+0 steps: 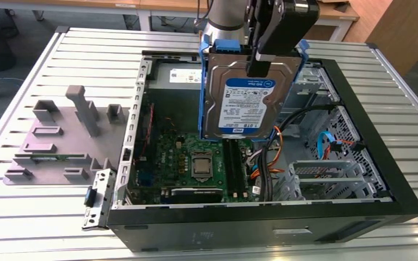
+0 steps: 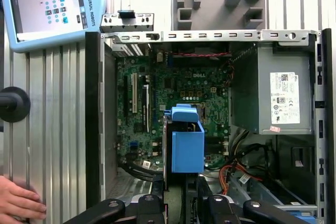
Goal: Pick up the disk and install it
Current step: 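Pick up the disk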
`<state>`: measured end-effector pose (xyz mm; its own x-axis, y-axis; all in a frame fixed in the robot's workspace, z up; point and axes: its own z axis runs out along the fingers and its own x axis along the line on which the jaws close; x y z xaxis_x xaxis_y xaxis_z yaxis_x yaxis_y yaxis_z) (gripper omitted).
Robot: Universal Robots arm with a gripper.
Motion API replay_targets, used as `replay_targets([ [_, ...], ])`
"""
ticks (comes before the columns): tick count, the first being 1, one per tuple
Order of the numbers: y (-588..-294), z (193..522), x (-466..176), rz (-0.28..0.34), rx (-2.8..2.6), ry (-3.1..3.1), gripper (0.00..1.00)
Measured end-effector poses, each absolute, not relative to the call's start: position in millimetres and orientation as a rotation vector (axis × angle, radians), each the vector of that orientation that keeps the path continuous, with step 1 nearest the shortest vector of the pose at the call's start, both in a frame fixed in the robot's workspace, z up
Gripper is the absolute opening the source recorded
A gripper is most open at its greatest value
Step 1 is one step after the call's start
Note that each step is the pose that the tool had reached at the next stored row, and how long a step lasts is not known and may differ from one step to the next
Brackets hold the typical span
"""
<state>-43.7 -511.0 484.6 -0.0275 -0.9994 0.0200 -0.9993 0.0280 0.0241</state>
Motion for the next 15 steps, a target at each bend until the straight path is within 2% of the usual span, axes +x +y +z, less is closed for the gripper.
replay_targets([
  [15, -511.1, 484.6, -36.3, -0.005, 2.169, -2.230, 0.35],
])
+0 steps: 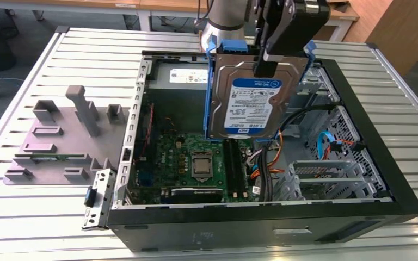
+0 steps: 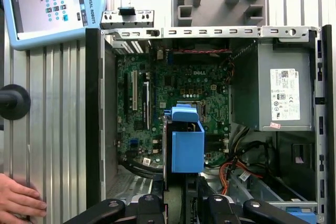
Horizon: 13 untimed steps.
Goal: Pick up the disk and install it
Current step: 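Pick up the disk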
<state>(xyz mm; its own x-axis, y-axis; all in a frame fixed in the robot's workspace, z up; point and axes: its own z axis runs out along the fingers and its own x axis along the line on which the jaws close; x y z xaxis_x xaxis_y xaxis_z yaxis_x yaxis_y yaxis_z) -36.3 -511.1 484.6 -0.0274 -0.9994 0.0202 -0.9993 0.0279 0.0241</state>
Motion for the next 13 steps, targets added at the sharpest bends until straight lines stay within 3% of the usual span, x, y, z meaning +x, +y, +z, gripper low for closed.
replay_targets([
  [13, -511.1, 484.5, -9.9, -0.005, 2.169, -2.230, 0.35],
])
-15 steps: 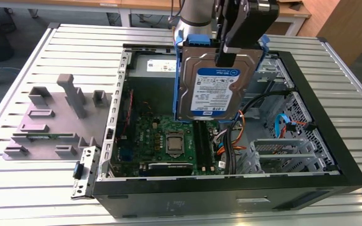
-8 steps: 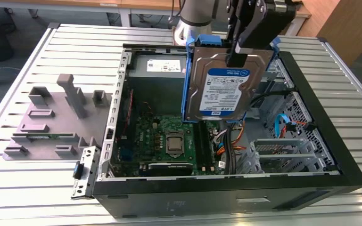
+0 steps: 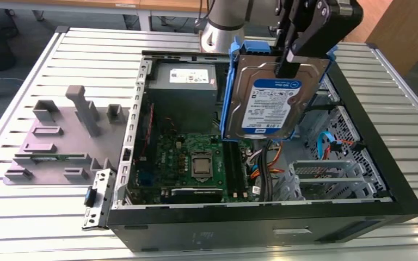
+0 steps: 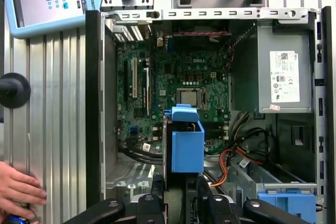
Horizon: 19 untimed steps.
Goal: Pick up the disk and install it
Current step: 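Pick up the disk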
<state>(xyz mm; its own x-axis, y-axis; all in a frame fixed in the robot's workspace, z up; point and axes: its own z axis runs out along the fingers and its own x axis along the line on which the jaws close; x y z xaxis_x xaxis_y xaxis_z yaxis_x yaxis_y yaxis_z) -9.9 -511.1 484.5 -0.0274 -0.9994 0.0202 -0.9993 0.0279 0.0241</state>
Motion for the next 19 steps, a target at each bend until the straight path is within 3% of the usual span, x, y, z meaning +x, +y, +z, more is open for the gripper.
replay_targets([
  [19, -516.2, 484.6, -8.0, -0.003, 2.168, -2.229, 0.35],
])
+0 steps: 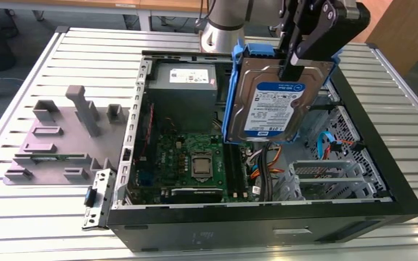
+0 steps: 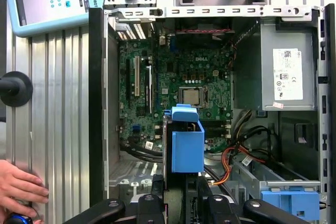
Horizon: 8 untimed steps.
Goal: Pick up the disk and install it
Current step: 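Pick up the disk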
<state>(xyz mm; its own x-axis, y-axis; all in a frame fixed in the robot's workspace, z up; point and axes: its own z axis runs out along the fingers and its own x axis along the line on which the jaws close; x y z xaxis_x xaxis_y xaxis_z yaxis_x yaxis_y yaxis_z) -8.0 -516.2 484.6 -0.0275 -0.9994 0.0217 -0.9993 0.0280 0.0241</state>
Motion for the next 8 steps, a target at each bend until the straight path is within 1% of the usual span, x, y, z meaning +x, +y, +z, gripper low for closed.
replay_targets([
  [8, -522.2, 484.5, -7.9, -0.001, 2.167, -2.228, 0.35],
])
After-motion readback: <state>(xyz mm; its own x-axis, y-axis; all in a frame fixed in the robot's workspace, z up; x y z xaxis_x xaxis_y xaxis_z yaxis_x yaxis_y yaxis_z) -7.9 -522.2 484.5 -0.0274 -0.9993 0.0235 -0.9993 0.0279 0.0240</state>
